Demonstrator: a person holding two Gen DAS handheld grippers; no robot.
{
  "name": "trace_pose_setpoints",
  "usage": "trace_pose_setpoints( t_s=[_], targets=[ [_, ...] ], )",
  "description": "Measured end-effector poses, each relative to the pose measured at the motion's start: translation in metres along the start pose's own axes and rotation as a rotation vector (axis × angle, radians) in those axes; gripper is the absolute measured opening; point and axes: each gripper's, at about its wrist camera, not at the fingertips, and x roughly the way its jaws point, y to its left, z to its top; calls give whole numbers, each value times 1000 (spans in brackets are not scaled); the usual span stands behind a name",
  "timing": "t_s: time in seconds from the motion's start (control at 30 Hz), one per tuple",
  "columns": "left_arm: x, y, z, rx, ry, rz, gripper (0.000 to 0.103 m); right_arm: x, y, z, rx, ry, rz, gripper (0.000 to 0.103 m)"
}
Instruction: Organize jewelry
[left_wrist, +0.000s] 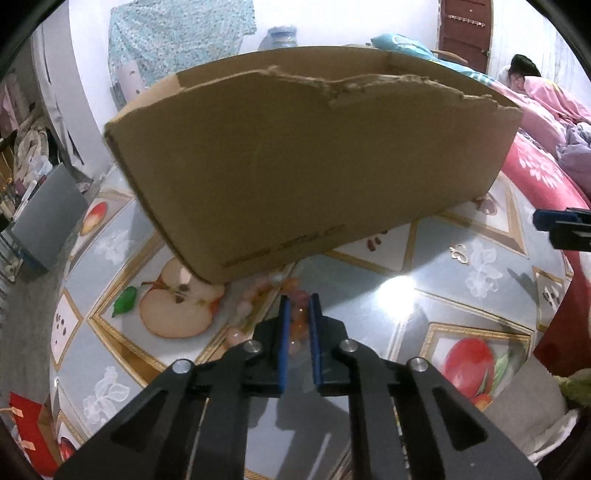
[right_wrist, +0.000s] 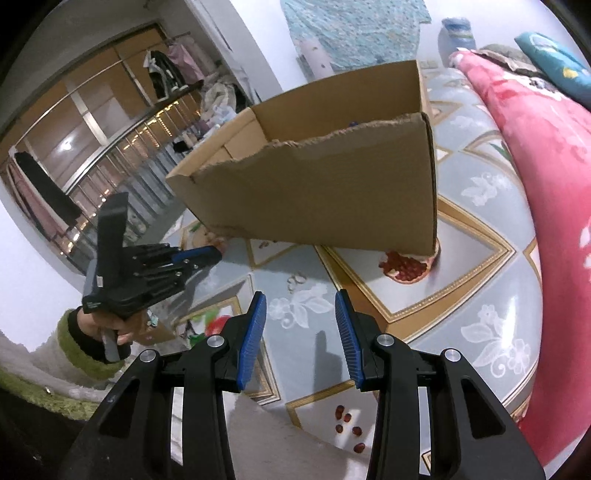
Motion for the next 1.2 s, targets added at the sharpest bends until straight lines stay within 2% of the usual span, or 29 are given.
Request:
trace_pose_setpoints(
  t_s=[0.17, 0.37, 0.77, 1.03, 1.2],
  targets=[
    [0, -18, 2, -10, -13, -73, 9, 11, 3, 1, -18, 3, -19, 38],
    [1, -41, 5, 1, -24, -125, 9, 33, 14, 0, -42, 25, -71, 37],
    [2, -41, 3, -2, -33, -137, 9, 61, 24, 9, -210, 29, -142, 30],
    [1, -38, 3, -14, -36, -142, 10, 62, 24, 8, -223, 47, -131, 29],
    [0, -37, 3, -15, -36, -146, 10, 65, 28, 10, -285, 53, -140, 28]
  ],
)
